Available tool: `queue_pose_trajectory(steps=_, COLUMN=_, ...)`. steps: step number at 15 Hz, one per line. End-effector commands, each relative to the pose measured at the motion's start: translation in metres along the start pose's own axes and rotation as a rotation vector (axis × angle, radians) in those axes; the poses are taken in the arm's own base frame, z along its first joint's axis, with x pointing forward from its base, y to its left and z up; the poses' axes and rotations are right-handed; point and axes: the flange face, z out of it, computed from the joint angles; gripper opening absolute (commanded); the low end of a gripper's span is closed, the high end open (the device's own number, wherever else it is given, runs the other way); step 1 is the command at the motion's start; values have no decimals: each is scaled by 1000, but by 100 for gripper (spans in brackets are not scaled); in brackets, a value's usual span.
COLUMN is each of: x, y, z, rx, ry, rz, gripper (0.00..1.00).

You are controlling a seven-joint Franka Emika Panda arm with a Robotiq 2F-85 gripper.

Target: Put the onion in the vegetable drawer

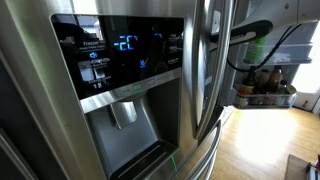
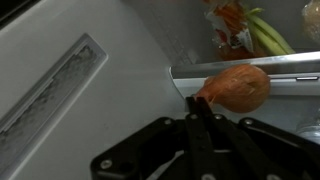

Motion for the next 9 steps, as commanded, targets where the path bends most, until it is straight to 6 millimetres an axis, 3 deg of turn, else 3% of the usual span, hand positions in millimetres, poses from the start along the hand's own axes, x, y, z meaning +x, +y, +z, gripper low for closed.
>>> queue_pose_trajectory(steps=1, x=-16, y=9, z=-10, rx=8, ry=-40, rz=-76, gripper=1)
queue_pose_trajectory(steps=9, x=-54, y=2, z=17, rx=-7, ry=-120, rz=-243, gripper=1)
